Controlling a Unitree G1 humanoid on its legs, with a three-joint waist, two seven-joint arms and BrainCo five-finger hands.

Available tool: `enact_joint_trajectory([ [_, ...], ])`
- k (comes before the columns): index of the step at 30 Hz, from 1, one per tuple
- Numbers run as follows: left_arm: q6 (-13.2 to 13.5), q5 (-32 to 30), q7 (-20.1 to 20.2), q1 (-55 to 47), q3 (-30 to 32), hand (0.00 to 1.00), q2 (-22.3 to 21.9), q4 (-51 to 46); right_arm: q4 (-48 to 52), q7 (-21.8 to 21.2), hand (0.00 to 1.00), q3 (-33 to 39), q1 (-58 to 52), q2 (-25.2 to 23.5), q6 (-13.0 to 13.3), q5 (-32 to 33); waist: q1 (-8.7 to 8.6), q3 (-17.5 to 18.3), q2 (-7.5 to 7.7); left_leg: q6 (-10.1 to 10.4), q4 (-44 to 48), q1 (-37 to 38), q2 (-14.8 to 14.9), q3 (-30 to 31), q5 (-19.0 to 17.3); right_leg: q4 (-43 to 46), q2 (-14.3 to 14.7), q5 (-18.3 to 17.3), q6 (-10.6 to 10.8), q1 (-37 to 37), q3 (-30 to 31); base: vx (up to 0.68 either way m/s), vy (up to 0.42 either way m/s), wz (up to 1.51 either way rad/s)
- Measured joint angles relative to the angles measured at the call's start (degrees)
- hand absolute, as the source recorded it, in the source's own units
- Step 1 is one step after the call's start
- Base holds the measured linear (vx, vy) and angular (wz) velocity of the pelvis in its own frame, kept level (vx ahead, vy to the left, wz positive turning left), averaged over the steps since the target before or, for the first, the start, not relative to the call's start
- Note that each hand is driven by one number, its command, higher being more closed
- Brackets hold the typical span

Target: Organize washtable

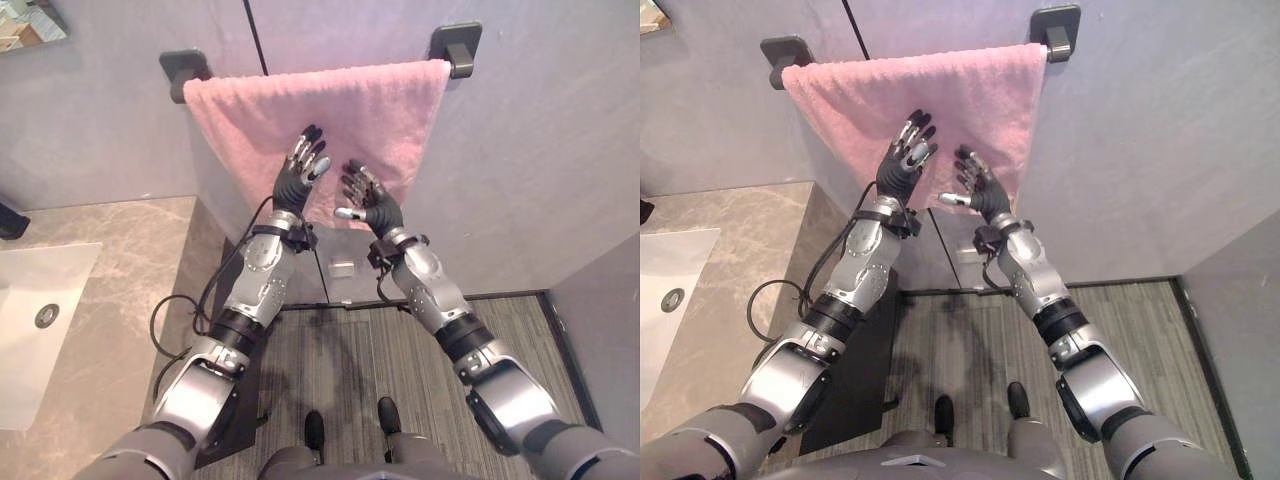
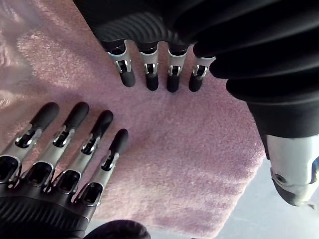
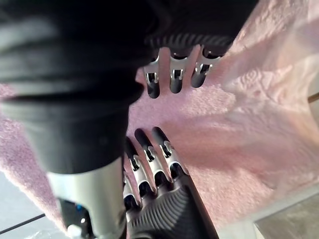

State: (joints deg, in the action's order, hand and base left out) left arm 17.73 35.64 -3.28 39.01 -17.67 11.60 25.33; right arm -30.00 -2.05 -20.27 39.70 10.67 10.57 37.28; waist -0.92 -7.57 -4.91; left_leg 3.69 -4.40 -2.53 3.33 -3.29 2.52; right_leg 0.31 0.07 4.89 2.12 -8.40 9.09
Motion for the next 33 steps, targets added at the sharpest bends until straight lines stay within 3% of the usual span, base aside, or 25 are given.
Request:
enact_joint_trajectory([
  [7, 0.0, 1.4, -1.8, 4.9, 1.5, 0.00, 0.0, 1.8, -4.0, 3.6, 0.00, 4.6, 5.5, 0.4, 0.1, 2.2, -0.10, -1.4, -0.32, 0.2, -0.4, -1.0, -0.1, 0.4, 0.8, 0.2, -0.1, 0.2, 0.0, -1.6, -0.3, 0.00, 0.002, 0.02],
  [11, 0.1, 2.3, -2.4, 4.9, 5.2, 0.00, 0.7, 1.8, -7.1, 4.6, 0.00, 13.2, 9.7, 4.4, -0.7, 2.4, -0.03, -2.6, -0.66, 0.2, -0.4, -1.1, -0.2, 0.4, 0.9, 0.3, -0.1, 0.3, 0.0, -1.7, -0.3, 0.00, 0.000, 0.00],
  [16, 0.7, 2.3, -2.4, 1.5, 9.2, 0.00, 1.1, 1.5, -5.3, 6.9, 0.00, 19.0, 8.3, 6.5, 1.0, 4.4, -0.43, -2.9, -1.04, 0.2, -0.7, -1.1, -0.2, -0.6, 0.9, 0.4, 0.0, 0.3, 0.1, -2.3, 0.7, 0.01, 0.001, -0.11],
  [20, 0.9, 2.0, -2.4, -5.4, 13.0, 0.00, 1.3, 2.3, -3.5, 7.0, 0.00, 22.5, 3.8, 7.3, 1.7, 4.3, -1.20, -3.2, -1.67, 0.2, -0.8, -0.9, -0.1, -1.2, 0.9, 0.6, 0.2, 0.4, 0.1, -2.5, 1.3, 0.01, -0.004, -0.09],
  [26, 0.0, 1.8, -2.5, -18.8, 20.5, 0.00, 1.2, 4.2, 7.5, 6.5, 0.00, 29.4, -11.6, 8.3, 2.6, 4.3, -1.54, -3.2, -1.68, 0.0, -0.8, -0.5, 0.2, -2.1, 0.6, 0.6, 0.7, 0.4, 0.0, -2.4, 2.3, 0.00, -0.004, -0.06],
  [33, -1.8, -2.3, -2.0, -28.9, 22.6, 0.00, -0.8, 9.8, 8.1, 6.5, 0.00, 34.3, -25.8, 5.9, 2.6, 2.1, -1.78, -3.2, -1.68, 0.0, -0.6, 0.9, 0.2, -2.7, -0.2, 0.1, 0.7, 0.3, 0.1, -0.7, 2.7, -0.01, 0.007, -0.04],
])
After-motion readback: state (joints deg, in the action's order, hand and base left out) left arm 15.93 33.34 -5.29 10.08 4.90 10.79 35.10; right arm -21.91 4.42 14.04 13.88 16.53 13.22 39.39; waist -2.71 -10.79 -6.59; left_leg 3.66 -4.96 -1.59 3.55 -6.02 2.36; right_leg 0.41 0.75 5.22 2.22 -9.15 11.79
